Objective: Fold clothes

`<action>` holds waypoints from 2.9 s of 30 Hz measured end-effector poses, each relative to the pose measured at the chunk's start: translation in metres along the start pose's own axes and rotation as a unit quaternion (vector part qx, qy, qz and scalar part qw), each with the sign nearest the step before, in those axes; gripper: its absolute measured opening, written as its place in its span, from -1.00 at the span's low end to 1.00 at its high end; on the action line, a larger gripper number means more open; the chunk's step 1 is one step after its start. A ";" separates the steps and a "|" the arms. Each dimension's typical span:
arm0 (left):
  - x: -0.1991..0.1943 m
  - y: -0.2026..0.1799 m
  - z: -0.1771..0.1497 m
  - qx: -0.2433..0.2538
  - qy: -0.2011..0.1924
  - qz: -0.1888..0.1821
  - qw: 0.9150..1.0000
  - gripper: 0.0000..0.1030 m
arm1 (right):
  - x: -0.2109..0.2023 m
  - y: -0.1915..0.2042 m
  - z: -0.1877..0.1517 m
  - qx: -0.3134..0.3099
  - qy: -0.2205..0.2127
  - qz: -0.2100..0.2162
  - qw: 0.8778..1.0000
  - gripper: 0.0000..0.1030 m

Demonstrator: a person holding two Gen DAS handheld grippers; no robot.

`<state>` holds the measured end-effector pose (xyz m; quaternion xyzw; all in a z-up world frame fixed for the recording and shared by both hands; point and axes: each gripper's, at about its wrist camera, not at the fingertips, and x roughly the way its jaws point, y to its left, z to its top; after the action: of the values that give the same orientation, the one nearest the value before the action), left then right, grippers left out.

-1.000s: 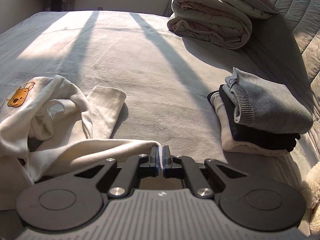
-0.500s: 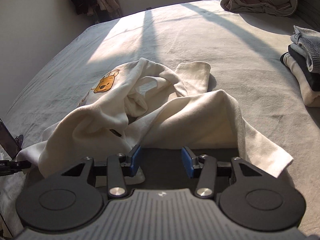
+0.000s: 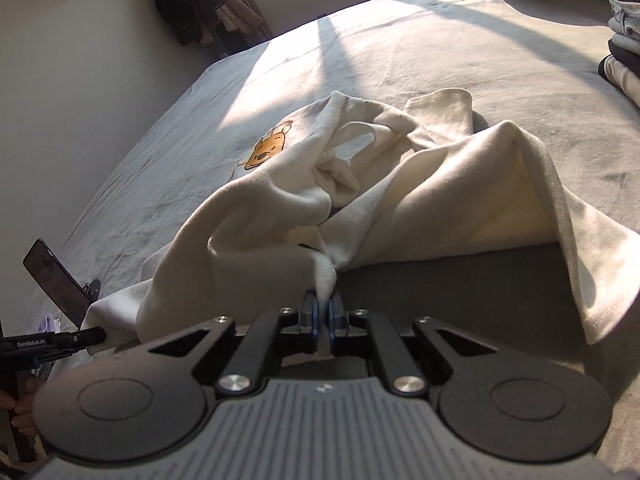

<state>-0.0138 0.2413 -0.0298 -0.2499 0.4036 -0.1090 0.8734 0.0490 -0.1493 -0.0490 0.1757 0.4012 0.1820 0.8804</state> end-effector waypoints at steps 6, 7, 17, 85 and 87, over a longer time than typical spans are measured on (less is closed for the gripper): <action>-0.035 -0.019 -0.011 -0.005 0.003 -0.088 0.996 -0.86 | -0.076 -0.011 -0.005 0.019 -0.028 -0.010 0.999 -0.89; -0.039 -0.024 -0.014 -0.001 0.003 -0.094 0.996 -0.86 | -0.087 -0.013 -0.008 0.023 -0.031 -0.013 0.999 -0.89; -0.069 -0.067 -0.057 0.091 0.064 -0.086 0.990 -0.86 | -0.163 -0.025 -0.044 0.029 0.001 -0.068 0.997 -0.89; 0.101 -0.201 -0.091 0.292 0.051 -0.200 0.934 -0.87 | -0.081 -0.028 0.013 -0.014 -0.066 0.060 0.996 0.06; 0.106 -0.209 -0.106 0.320 0.074 -0.194 0.924 -0.87 | -0.077 -0.022 0.010 -0.024 -0.060 0.069 0.995 0.06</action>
<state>-0.0228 -0.0154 -0.0475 -0.0214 0.3540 -0.4176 0.8365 0.0137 -0.2057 -0.0033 0.1923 0.3297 0.2411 0.8923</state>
